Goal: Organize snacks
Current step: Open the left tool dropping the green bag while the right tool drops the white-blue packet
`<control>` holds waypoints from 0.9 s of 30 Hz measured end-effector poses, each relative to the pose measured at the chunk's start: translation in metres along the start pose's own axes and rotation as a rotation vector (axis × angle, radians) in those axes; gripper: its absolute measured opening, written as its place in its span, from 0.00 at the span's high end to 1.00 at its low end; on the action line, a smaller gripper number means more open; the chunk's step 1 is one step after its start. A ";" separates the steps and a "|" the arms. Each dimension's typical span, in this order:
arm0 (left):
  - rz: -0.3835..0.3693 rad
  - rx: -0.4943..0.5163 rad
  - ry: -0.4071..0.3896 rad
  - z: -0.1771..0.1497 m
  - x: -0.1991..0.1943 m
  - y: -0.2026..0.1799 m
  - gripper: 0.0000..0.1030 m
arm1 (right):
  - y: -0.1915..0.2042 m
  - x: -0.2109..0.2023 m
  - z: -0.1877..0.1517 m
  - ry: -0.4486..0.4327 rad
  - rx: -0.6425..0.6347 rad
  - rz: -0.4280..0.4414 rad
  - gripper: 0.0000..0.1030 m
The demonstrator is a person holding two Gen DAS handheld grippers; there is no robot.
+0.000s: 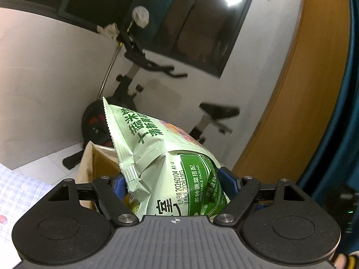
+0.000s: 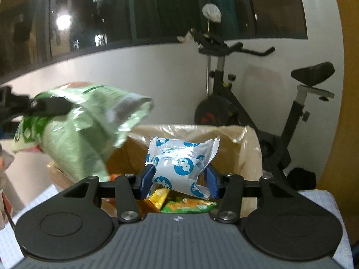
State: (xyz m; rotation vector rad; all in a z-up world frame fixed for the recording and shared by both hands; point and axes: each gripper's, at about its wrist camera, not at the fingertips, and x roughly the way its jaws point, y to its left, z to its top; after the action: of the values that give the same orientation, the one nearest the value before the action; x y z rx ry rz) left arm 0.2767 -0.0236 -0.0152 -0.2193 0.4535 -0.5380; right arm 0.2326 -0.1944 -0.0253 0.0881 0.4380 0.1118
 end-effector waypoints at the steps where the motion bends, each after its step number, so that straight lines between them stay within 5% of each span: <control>1: 0.010 0.003 0.022 0.001 0.005 0.004 0.20 | -0.001 0.004 -0.002 0.010 -0.002 -0.010 0.49; 11: 0.051 0.052 0.096 0.010 0.031 0.018 0.15 | -0.005 0.010 -0.010 0.040 -0.015 -0.036 0.46; 27: 0.208 0.174 -0.016 -0.009 -0.077 0.035 0.15 | 0.014 -0.070 -0.031 -0.139 0.024 -0.021 0.44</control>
State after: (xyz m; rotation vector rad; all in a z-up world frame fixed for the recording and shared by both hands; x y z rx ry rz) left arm 0.2291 0.0468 -0.0071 -0.0085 0.4063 -0.3692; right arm 0.1553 -0.1875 -0.0223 0.1144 0.3010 0.0794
